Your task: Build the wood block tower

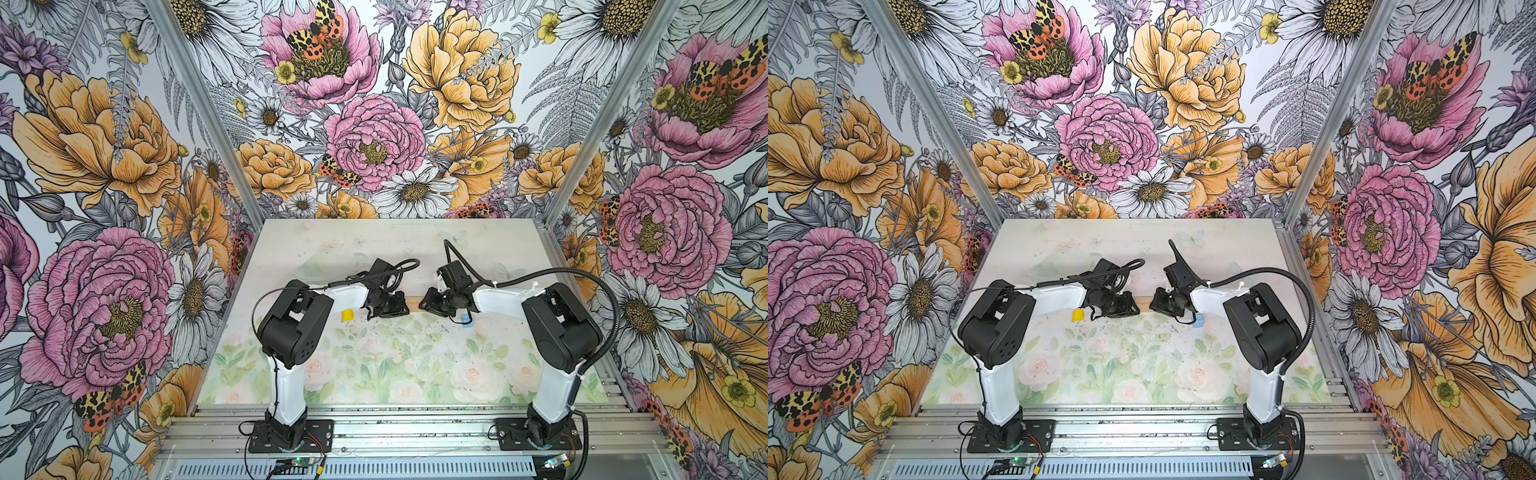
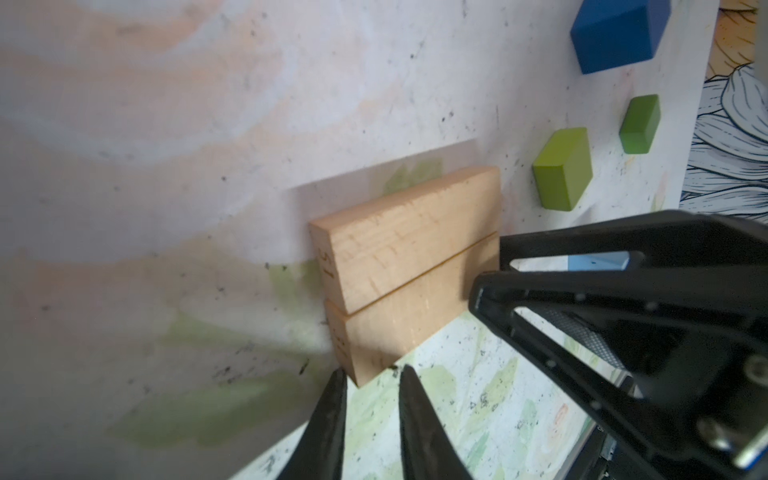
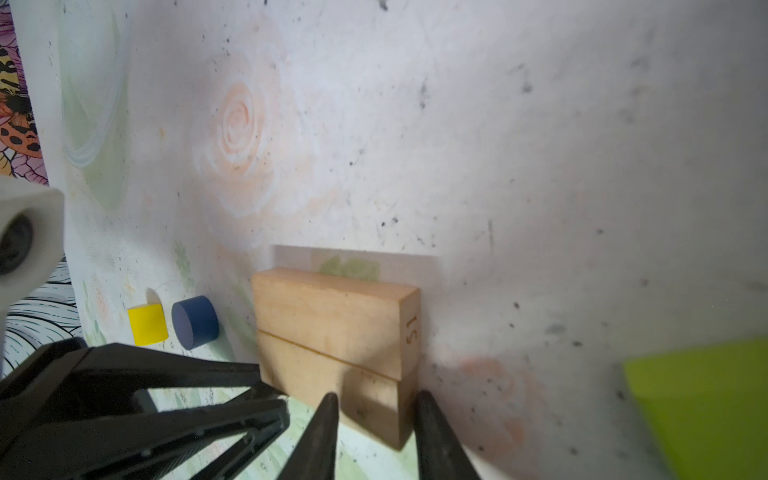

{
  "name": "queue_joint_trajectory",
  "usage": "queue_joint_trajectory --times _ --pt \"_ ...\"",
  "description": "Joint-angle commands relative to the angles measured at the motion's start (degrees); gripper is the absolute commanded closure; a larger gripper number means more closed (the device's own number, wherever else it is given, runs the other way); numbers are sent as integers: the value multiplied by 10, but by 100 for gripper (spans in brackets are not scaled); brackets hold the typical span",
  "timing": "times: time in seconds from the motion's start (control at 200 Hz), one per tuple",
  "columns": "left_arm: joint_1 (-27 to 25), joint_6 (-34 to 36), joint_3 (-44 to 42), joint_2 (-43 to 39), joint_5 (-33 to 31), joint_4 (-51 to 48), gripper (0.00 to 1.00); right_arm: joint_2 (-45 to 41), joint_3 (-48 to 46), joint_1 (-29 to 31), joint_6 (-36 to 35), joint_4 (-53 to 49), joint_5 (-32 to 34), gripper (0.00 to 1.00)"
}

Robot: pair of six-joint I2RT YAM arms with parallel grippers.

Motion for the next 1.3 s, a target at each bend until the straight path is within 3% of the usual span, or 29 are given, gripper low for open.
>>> queue_joint_trajectory --times 0.0,1.296 --pt "-1 -5 -5 7 -4 5 73 11 -2 5 3 -10 6 64" --pt "16 7 -43 -63 -23 -15 59 -57 -44 -8 3 -23 22 40"
